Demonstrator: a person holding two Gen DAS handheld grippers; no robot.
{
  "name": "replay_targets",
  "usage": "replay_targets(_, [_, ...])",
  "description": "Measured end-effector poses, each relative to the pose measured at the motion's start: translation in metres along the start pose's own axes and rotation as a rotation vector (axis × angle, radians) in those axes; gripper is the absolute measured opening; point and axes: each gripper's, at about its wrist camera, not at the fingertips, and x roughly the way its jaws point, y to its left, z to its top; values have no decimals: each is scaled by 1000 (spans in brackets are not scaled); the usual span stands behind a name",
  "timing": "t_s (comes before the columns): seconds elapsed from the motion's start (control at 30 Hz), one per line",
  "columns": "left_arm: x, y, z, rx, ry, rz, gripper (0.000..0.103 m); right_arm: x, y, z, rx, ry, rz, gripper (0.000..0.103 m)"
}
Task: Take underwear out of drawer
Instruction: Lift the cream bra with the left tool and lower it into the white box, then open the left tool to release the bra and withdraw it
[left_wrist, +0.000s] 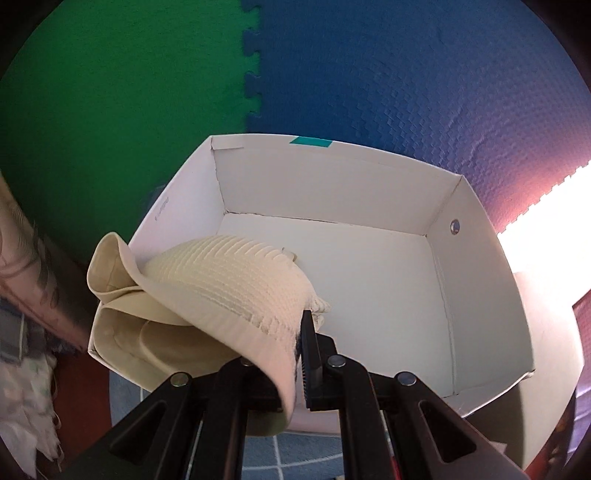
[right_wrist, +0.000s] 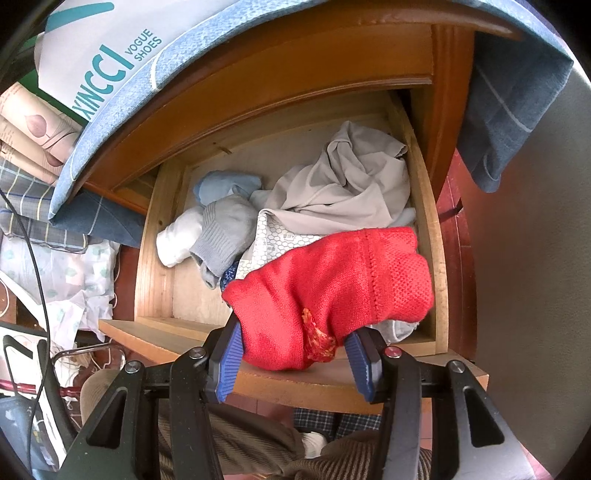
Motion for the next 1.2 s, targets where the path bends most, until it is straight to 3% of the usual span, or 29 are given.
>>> replay_targets(0.47, [-16, -7, -15, -135, 33, 15, 7, 0, 2, 2, -9, -8, -17, 47])
replay_targets(0.73, [-11, -13, -12, -116, 15, -5, 9, -8, 2, 1, -13, -42, -24, 47])
replay_targets(0.97, [-19, -15, -11, -38, -9, -16, 44, -14, 2, 2, -16, -68, -29, 48])
replay_targets(1.2, [-53, -12, -16, 17, -77, -56, 49, -26, 12, 3, -68, -99, -62, 48])
